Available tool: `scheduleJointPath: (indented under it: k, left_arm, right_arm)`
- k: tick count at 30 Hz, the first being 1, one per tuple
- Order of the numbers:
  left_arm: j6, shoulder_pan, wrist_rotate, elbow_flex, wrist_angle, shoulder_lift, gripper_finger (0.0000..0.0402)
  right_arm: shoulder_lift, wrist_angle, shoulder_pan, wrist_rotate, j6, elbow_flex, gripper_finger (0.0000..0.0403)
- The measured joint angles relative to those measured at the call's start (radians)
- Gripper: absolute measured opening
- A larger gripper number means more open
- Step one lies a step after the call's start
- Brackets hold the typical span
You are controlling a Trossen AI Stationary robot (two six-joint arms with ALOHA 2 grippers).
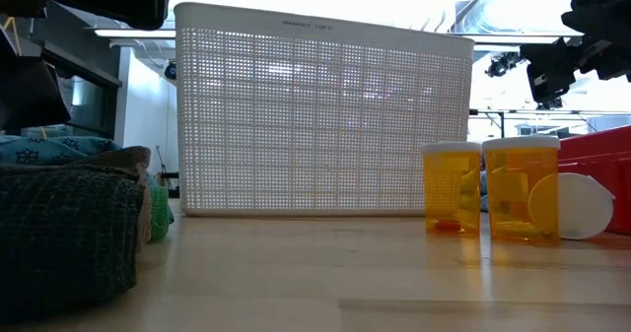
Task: Pick & place medical supplies in basket/bin
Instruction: Put the black bandage into the black bin
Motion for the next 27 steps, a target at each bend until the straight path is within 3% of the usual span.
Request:
scheduleJointPath:
  k: [11,17,27]
  left_arm:
    - [0.075,0.003,-0.004,-0.005,0.001,-0.076,0.0125]
    - [0.153,0.003,-0.065,-0.004,0.001,-0.128,0.0125]
    - [0.156,0.007,-0.082,-0.003,0.001,-0.143,0.0125]
  right_arm:
    - [0.0,0.0,0.0,0.0,0.0,0.0,0.0216]
    - [0.0,0.0,0.0,0.0,0.0,0.0,0.0216]
    - [0.0,0.0,0.0,0.0,0.0,0.0,0.0216]
